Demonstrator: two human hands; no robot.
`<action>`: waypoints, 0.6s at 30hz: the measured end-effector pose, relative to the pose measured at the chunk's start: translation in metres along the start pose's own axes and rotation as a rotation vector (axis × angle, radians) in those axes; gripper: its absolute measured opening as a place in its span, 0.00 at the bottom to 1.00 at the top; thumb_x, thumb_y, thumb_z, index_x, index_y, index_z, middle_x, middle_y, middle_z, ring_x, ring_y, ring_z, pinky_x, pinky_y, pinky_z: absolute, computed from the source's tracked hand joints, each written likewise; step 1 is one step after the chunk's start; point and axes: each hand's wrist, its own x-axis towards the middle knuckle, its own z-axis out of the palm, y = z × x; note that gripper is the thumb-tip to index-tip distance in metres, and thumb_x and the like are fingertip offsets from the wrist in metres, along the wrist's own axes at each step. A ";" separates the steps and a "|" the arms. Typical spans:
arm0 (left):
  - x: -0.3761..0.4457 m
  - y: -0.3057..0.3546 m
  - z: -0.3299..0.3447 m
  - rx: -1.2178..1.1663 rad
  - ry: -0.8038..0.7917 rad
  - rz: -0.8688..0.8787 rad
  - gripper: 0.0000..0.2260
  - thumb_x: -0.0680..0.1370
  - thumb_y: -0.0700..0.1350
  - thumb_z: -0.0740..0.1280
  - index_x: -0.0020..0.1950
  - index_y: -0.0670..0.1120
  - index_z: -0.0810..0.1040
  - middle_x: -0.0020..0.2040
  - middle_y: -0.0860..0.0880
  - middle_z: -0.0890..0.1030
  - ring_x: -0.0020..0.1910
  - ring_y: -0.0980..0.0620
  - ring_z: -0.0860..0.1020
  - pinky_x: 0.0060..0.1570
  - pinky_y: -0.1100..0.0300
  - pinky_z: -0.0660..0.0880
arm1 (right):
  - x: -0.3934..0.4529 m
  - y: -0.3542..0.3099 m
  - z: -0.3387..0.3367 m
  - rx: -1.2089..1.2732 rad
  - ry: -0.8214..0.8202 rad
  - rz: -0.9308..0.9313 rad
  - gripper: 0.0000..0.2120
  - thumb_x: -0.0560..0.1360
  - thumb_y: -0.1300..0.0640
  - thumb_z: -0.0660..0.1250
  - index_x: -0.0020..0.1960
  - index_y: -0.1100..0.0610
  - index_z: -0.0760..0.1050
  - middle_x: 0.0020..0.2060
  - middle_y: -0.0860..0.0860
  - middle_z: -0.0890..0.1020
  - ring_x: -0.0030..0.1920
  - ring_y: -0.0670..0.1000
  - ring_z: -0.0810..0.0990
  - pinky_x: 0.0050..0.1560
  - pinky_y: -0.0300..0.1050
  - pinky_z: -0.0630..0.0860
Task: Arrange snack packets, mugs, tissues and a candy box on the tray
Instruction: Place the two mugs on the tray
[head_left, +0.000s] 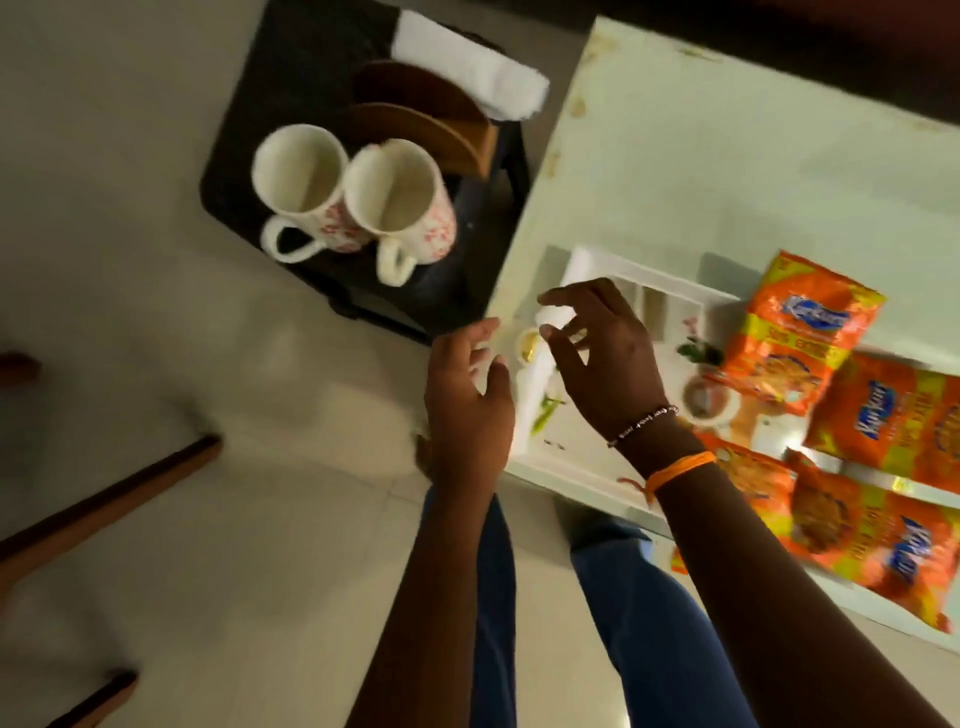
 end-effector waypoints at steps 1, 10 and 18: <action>0.008 0.000 -0.013 -0.013 0.021 0.010 0.14 0.76 0.35 0.63 0.58 0.47 0.75 0.60 0.47 0.76 0.54 0.59 0.76 0.48 0.78 0.71 | 0.007 -0.010 0.009 0.018 0.007 0.004 0.09 0.74 0.62 0.64 0.54 0.58 0.76 0.51 0.55 0.78 0.38 0.52 0.79 0.44 0.50 0.79; 0.102 -0.020 -0.109 -0.146 0.159 -0.161 0.11 0.79 0.43 0.60 0.61 0.46 0.71 0.54 0.52 0.73 0.45 0.65 0.74 0.42 0.76 0.72 | 0.071 -0.081 0.093 0.196 -0.039 0.356 0.12 0.76 0.55 0.64 0.44 0.64 0.79 0.39 0.60 0.81 0.40 0.55 0.77 0.42 0.42 0.70; 0.159 -0.030 -0.137 -0.092 0.100 -0.189 0.08 0.79 0.53 0.57 0.51 0.49 0.67 0.46 0.57 0.72 0.44 0.62 0.72 0.39 0.73 0.69 | 0.082 -0.092 0.127 0.435 0.058 0.571 0.15 0.76 0.53 0.63 0.51 0.65 0.78 0.43 0.59 0.79 0.43 0.54 0.74 0.44 0.46 0.69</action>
